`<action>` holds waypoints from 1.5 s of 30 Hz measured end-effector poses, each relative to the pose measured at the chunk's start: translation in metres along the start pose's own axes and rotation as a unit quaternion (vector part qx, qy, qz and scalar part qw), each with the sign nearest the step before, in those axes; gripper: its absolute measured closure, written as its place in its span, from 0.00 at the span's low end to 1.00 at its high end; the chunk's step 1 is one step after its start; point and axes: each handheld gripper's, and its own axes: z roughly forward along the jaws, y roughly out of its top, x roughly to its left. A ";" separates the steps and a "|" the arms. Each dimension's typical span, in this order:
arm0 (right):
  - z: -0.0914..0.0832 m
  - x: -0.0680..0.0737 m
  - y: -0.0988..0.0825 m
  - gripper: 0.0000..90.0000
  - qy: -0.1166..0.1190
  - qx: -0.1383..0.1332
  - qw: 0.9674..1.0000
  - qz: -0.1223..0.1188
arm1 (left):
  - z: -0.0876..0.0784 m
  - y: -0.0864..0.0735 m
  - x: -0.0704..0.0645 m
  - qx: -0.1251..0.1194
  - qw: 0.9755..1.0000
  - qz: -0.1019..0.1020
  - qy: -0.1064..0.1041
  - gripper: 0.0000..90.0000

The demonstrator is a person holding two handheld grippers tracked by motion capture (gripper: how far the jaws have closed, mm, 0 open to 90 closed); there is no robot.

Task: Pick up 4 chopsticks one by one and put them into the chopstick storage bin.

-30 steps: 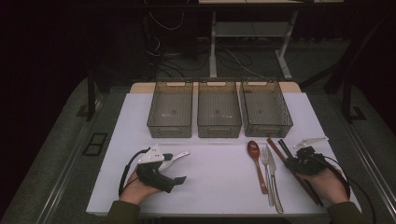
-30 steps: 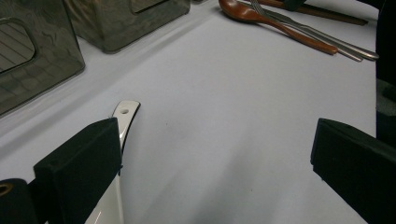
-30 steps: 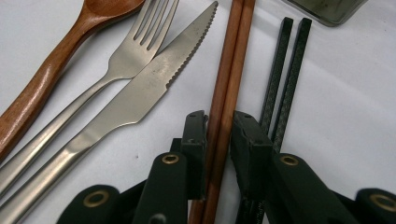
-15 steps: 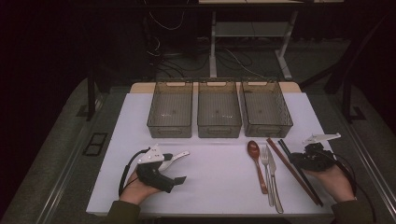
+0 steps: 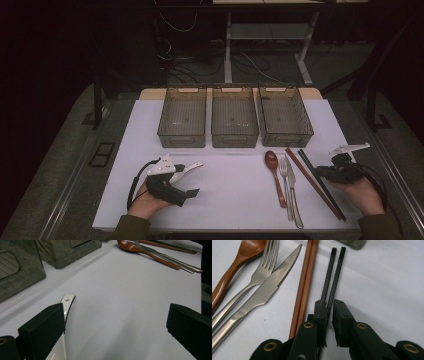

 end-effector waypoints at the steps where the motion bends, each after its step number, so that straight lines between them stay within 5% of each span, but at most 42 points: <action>1: 0.000 0.000 0.000 0.90 0.002 0.003 1.000 0.003 | 0.000 0.000 0.000 0.000 1.000 0.000 0.000 0.01; 29: 0.005 -0.006 0.000 0.94 -0.012 0.019 1.000 -0.018 | 0.000 0.000 0.000 -0.001 1.000 0.000 0.000 0.01; 45: 0.001 -0.016 -0.010 0.90 0.003 0.003 1.000 -0.003 | 0.000 0.000 0.000 0.000 1.000 0.001 0.000 0.01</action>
